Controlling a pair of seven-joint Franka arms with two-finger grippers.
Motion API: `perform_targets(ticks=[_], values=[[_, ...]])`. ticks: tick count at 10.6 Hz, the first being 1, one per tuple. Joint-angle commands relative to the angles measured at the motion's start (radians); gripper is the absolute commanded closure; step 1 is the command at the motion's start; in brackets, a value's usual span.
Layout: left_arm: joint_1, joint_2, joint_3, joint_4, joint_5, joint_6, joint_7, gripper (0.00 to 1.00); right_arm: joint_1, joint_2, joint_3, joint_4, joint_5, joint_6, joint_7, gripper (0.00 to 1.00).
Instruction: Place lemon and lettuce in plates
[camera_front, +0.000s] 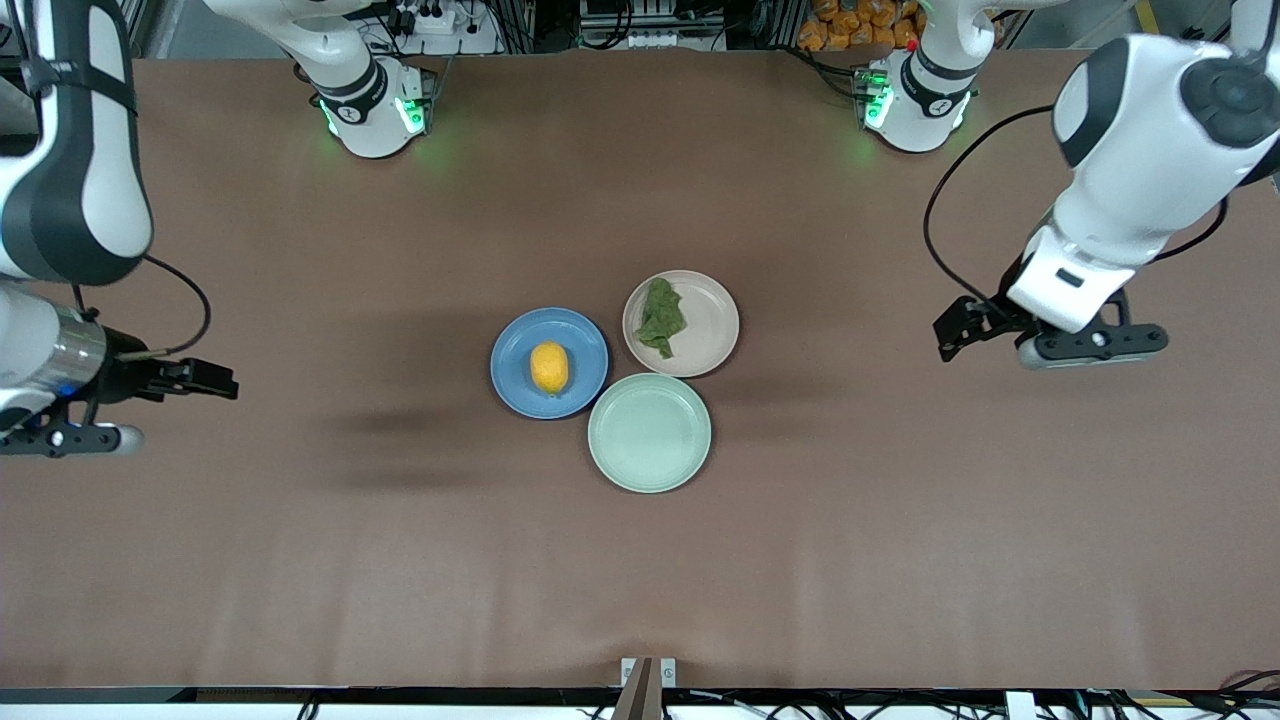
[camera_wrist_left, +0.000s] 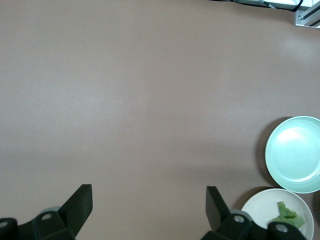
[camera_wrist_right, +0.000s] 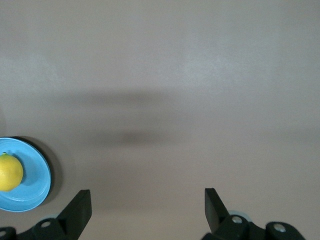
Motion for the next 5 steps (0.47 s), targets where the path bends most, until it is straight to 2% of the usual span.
perform_targets(ticks=[1,4,5], values=[[-0.011,-0.053,0.007,0.016,-0.024,-0.077,0.038,0.00,-0.013,-0.108,0.013,-0.081,-0.009,0.011,-0.007,0.00],[-0.008,-0.054,0.008,0.114,-0.019,-0.218,0.119,0.00,-0.007,-0.191,0.013,-0.121,-0.019,-0.006,-0.007,0.00],[-0.013,-0.054,0.031,0.154,-0.019,-0.275,0.127,0.00,-0.006,-0.209,0.013,-0.121,-0.019,-0.031,-0.005,0.00]])
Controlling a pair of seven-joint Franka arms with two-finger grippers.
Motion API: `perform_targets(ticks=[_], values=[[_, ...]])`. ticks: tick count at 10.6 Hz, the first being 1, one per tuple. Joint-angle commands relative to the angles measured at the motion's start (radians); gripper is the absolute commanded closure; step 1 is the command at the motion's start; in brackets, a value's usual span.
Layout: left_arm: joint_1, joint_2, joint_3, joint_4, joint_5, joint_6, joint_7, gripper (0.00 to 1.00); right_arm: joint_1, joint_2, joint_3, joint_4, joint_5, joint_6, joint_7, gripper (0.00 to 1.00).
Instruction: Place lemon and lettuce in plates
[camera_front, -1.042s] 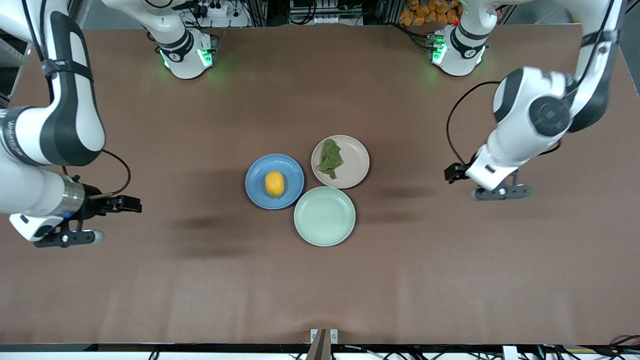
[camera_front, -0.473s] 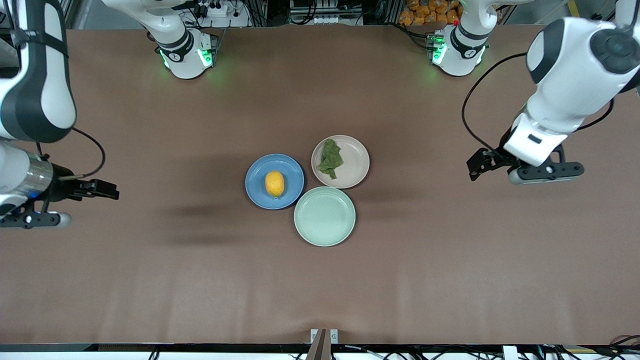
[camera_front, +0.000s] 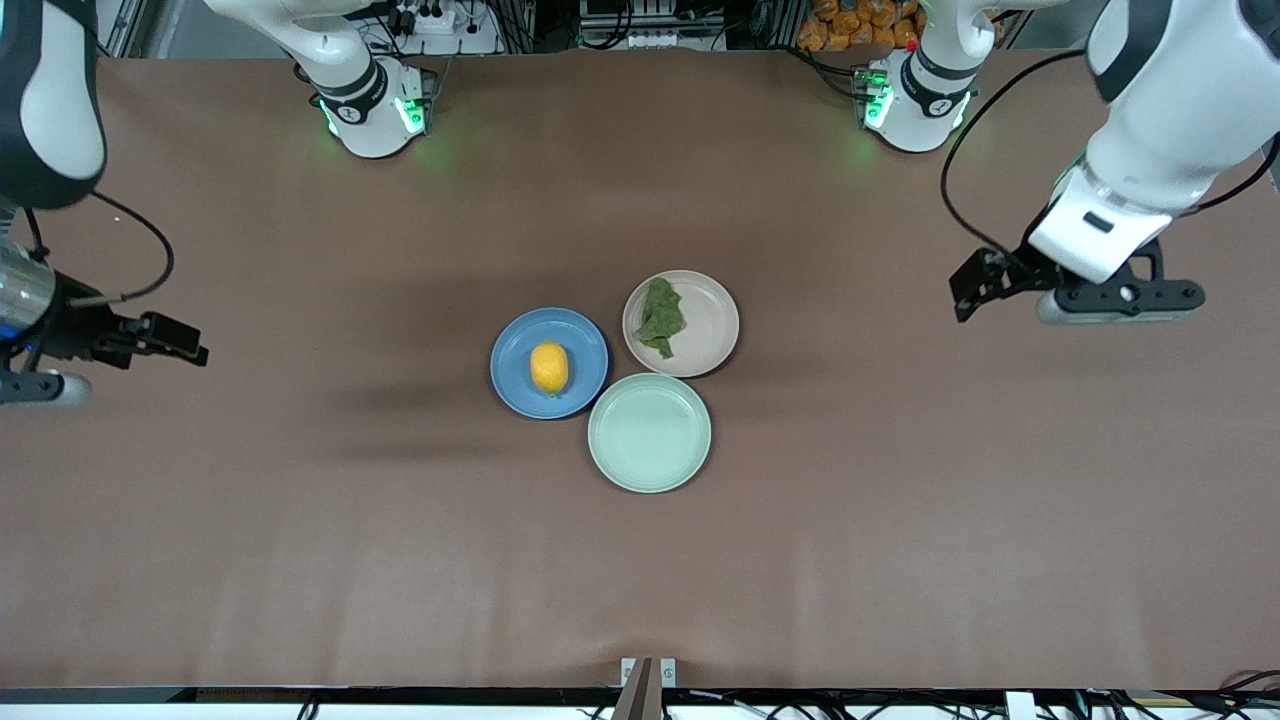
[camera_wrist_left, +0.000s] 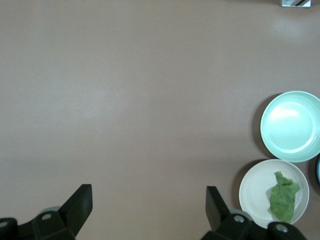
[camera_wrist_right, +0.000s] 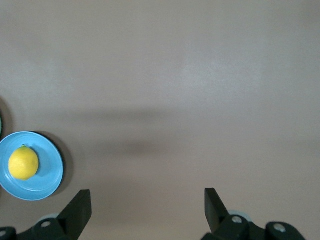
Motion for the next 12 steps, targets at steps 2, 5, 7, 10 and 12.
perform_targets(ticks=[2,5,7,10,12], values=[[-0.006,0.006,0.041,0.124,-0.013,-0.130,0.075,0.00,-0.001,-0.108,0.010,-0.051,-0.016,-0.072,-0.005,0.00],[-0.011,0.006,0.047,0.161,0.021,-0.196,0.095,0.00,-0.001,-0.133,0.010,-0.026,-0.021,-0.141,-0.004,0.00],[-0.017,0.005,0.047,0.182,0.024,-0.267,0.100,0.00,-0.002,-0.131,0.010,0.000,-0.022,-0.187,-0.004,0.00],[-0.008,0.002,0.044,0.188,0.024,-0.295,0.100,0.00,-0.004,-0.127,0.010,0.058,-0.076,-0.253,-0.005,0.00],[-0.006,0.006,0.044,0.222,0.022,-0.342,0.100,0.00,-0.002,-0.125,0.012,0.063,-0.084,-0.254,-0.005,0.00]])
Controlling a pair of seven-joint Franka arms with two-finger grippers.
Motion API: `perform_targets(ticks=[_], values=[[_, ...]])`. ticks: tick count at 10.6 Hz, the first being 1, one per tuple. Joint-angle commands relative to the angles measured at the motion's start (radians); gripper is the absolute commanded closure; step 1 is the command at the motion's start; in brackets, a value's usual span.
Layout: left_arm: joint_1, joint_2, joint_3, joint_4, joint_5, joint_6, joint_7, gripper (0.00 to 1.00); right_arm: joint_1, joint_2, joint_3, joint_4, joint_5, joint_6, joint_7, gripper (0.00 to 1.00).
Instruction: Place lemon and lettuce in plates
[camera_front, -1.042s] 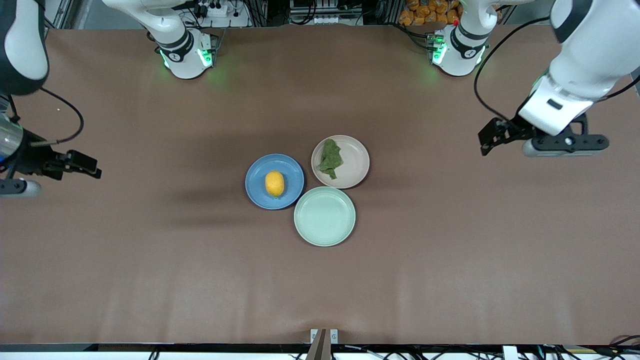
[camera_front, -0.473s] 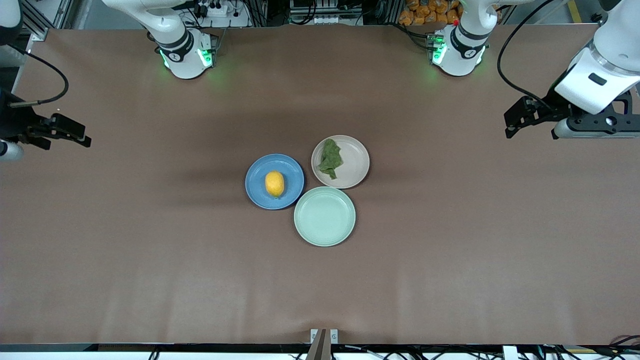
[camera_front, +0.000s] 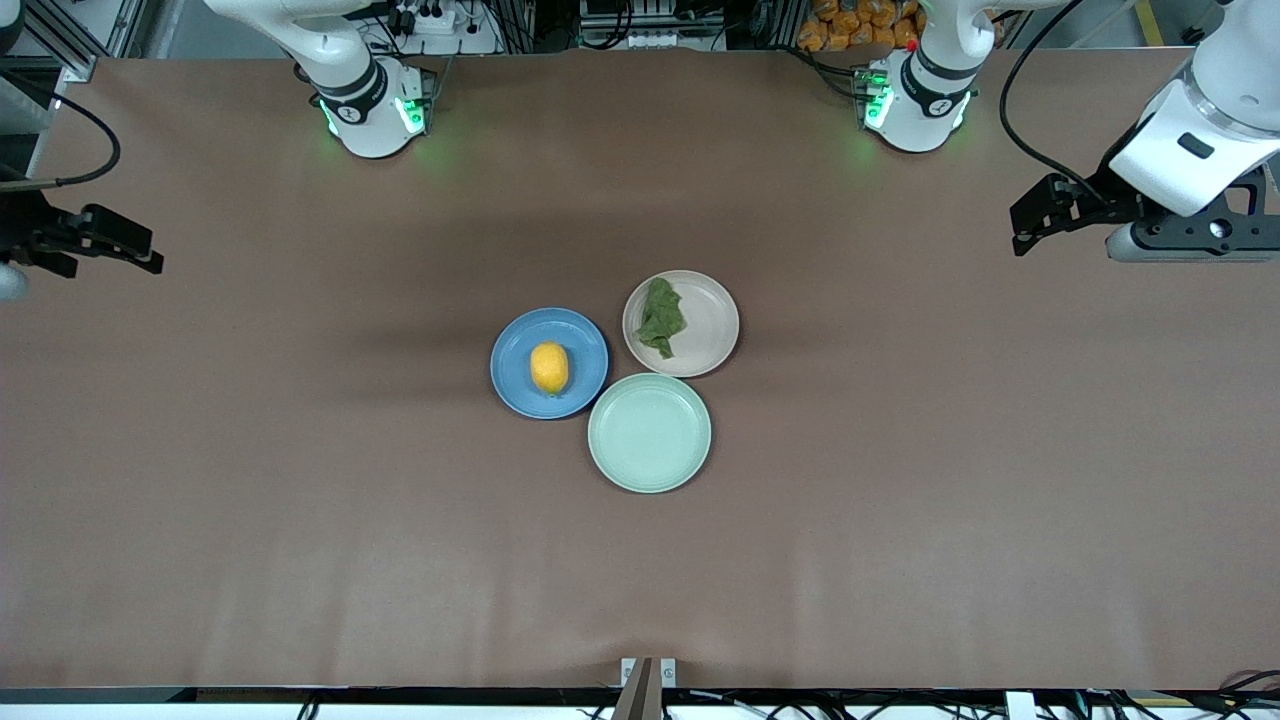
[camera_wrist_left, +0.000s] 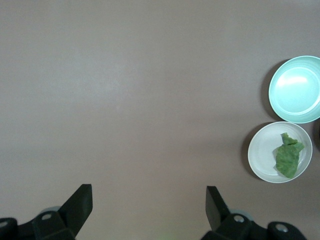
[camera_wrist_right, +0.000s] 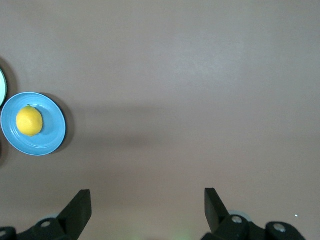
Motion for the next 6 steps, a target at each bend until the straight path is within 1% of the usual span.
perform_targets(ticks=[1,3,6], values=[[0.001,0.007,0.003,0.043,0.018,-0.050,0.026,0.00,-0.003,-0.006,0.009,0.025,-0.022,-0.023,-0.005,0.00],[0.002,0.002,0.001,0.043,0.015,-0.050,0.037,0.00,-0.003,-0.008,0.009,0.030,-0.020,-0.044,-0.005,0.00],[0.005,0.001,0.003,0.045,0.013,-0.049,0.073,0.00,0.000,-0.009,0.009,0.027,-0.020,-0.041,-0.005,0.00]])
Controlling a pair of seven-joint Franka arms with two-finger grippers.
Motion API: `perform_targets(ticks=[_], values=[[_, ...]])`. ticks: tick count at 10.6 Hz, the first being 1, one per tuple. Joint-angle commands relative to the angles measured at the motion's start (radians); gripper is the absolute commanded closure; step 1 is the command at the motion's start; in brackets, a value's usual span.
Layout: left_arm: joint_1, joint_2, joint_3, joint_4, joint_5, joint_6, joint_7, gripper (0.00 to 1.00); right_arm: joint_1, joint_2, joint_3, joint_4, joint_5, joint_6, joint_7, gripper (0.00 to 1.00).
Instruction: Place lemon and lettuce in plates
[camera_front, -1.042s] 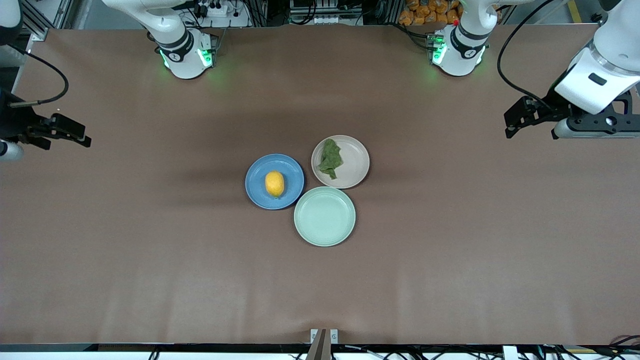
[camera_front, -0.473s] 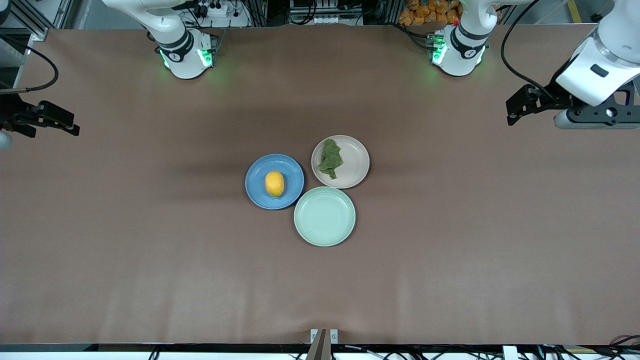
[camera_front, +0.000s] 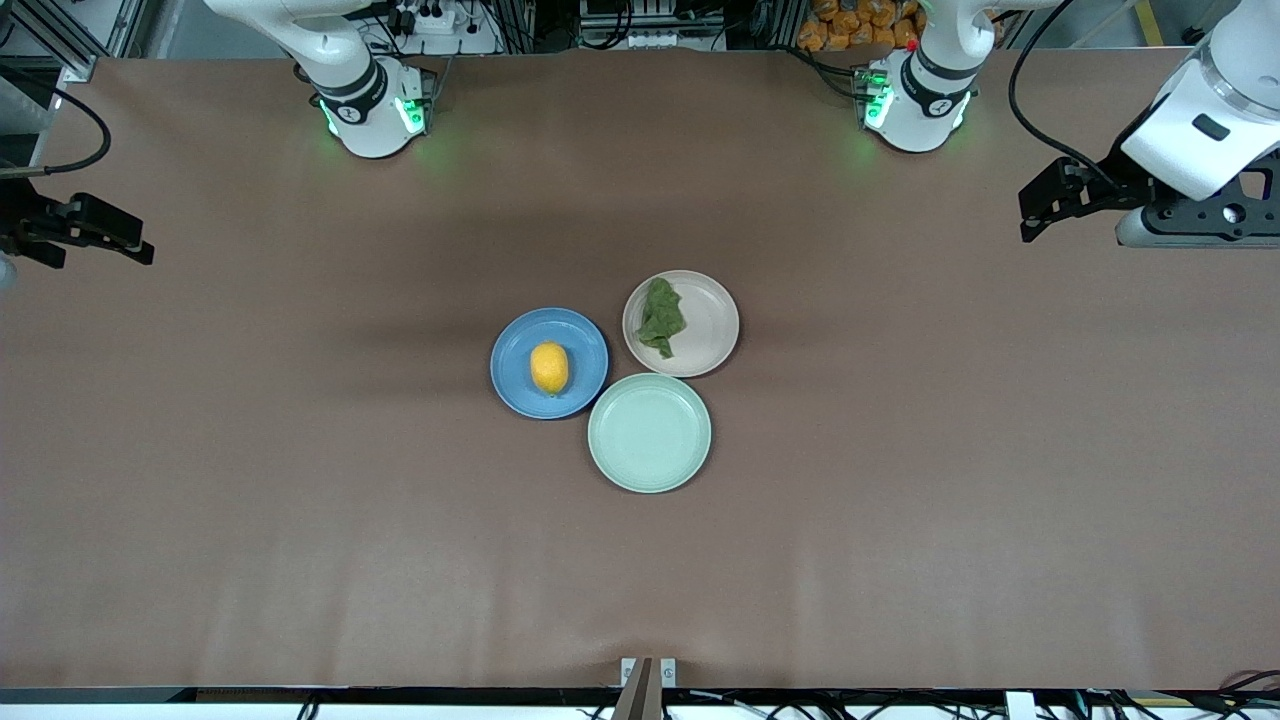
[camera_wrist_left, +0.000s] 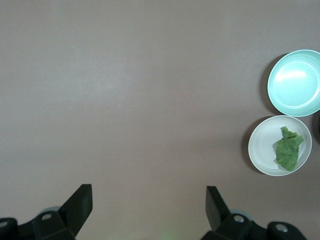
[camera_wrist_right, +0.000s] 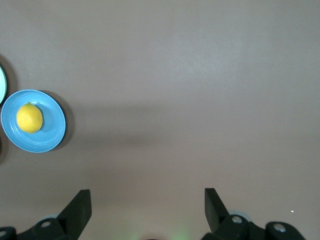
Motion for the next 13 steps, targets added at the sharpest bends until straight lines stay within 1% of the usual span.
perform_targets(ticks=[1,3,5,6,11,13], values=[[0.003,0.001,0.002,0.021,0.013,-0.023,0.042,0.00,0.003,-0.012,0.007,-0.006,-0.016,-0.013,-0.004,0.00],[0.003,-0.002,0.002,0.022,0.013,-0.023,0.044,0.00,0.015,-0.014,0.008,-0.018,-0.015,0.020,0.018,0.00],[0.001,-0.002,0.002,0.030,0.012,-0.023,0.043,0.00,0.015,-0.037,0.008,-0.065,-0.015,0.079,0.018,0.00],[0.001,-0.002,0.002,0.030,0.012,-0.023,0.043,0.00,0.015,-0.035,0.008,-0.066,-0.015,0.093,0.018,0.00],[0.001,-0.002,0.000,0.028,0.010,-0.023,0.044,0.00,0.017,-0.028,0.008,-0.050,-0.021,0.088,0.012,0.00],[0.004,-0.002,-0.005,0.028,0.009,-0.023,0.043,0.00,0.015,-0.025,0.008,-0.040,-0.053,0.088,0.008,0.00]])
